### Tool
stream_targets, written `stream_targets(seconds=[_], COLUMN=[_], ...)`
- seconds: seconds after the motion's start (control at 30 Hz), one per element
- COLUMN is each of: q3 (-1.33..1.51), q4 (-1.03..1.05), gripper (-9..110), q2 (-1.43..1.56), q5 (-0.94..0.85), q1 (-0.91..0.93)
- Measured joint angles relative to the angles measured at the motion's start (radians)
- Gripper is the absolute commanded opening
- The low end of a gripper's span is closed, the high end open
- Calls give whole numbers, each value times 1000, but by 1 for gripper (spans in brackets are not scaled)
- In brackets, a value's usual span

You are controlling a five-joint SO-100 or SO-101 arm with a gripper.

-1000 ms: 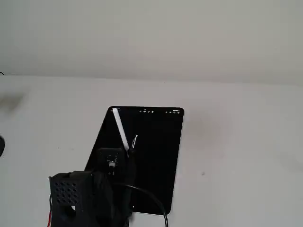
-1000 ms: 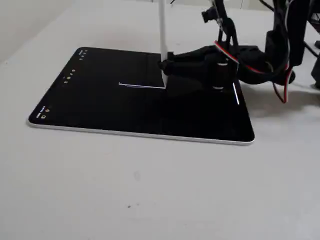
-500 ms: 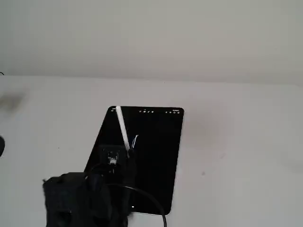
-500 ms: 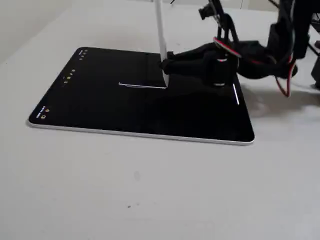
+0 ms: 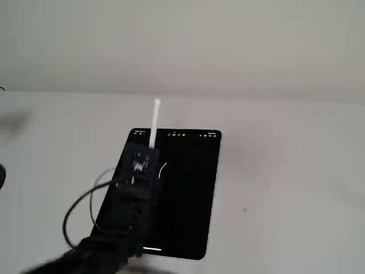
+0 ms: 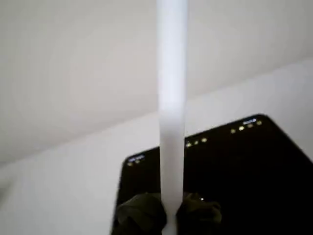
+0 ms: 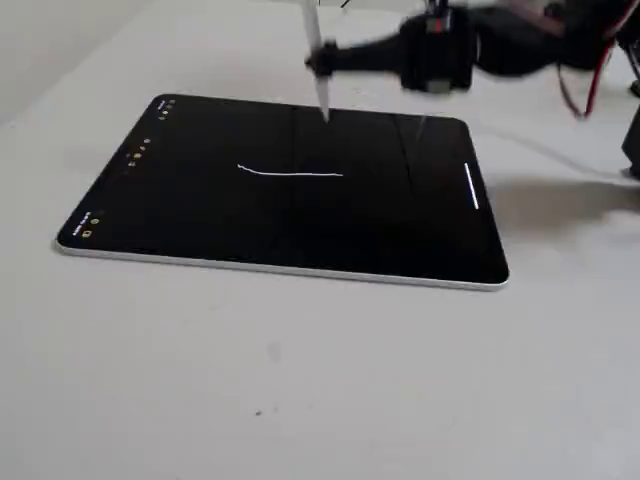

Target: Draw a line in the middle of the ipad using the apple pencil

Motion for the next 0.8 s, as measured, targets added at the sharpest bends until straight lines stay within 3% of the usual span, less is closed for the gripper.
stream_targets(seconds=[0.33,0.57,0.8], q3=[-98,-167,-167], q4=[601,1095,1384], gripper=[0,0,0], q2=[379,589,787], q5=[353,746,920], q1=[41,103,114])
